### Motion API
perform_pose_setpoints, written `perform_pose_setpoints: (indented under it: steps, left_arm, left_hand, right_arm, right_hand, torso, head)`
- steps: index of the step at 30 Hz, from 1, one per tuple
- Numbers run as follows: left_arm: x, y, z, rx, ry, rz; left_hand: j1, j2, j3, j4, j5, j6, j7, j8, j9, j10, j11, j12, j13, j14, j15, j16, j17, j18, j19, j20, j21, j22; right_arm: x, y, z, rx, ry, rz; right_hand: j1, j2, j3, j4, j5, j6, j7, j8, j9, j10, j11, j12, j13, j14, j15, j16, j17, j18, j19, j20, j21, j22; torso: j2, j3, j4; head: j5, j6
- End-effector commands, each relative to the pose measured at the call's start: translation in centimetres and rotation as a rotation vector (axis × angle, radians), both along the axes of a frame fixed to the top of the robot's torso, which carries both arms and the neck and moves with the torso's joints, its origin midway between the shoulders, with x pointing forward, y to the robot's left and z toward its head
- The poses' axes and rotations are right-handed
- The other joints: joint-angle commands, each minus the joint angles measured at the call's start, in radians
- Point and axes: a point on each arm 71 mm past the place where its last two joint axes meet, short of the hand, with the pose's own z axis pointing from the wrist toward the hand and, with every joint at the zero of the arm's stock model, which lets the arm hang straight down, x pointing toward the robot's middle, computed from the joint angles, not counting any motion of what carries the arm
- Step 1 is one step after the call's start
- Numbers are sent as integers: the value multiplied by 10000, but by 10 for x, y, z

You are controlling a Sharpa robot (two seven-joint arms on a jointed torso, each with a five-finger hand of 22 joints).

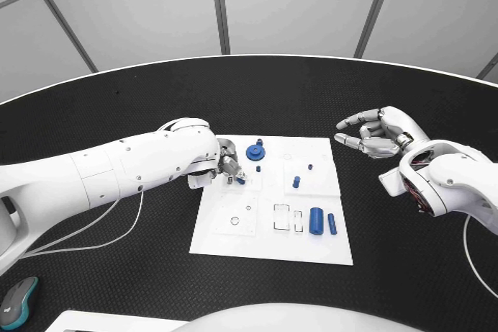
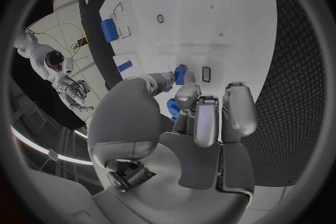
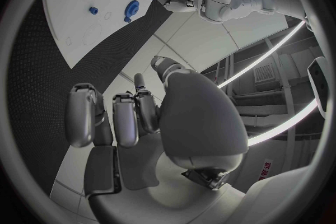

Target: Assemble the parts on the task board

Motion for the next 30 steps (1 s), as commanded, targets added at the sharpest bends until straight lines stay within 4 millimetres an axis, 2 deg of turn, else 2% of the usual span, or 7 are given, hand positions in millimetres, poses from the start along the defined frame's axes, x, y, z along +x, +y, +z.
perform_pose_setpoints:
  steps: [1,15,30]
  left_arm:
    - [0,0,0,12,11,4]
    - [0,-1,-1,46,64,-34]
    - [-2,-2,-4,128,131,-63]
  left_hand:
    - [27,44,1522,-1494,41,75,-18,51,16,67,27,8,-9,861,-68,56,1771,-74,74,-21,34,-4]
    - [15,29,1535,-1509,41,83,-21,53,21,71,24,4,-18,860,-70,55,1769,-78,85,-22,43,19]
    - [3,16,1545,-1522,41,93,-25,55,25,81,21,9,-14,861,-72,56,1771,-78,87,-24,44,21]
  right_arm:
    - [0,0,0,0,2,1]
    - [0,0,0,1,12,10]
    - [-1,0,0,8,16,12]
  right_hand:
    - [-2,-63,48,-19,42,-53,-2,40,-12,74,-7,34,934,618,-87,-30,706,61,35,-46,-47,615]
    - [-2,-63,48,-19,42,-53,-2,40,-12,74,-7,34,934,618,-87,-30,706,61,35,-46,-47,615]
    - [-2,-63,48,-19,42,-53,-2,40,-12,74,-7,34,934,618,-87,-30,706,61,35,-46,-47,615]
  torso:
    - [-2,-2,2]
    - [12,-11,4]
    - [-2,17,-8]
  head:
    - [1,-22]
    - [0,-79]
    - [-17,-136]
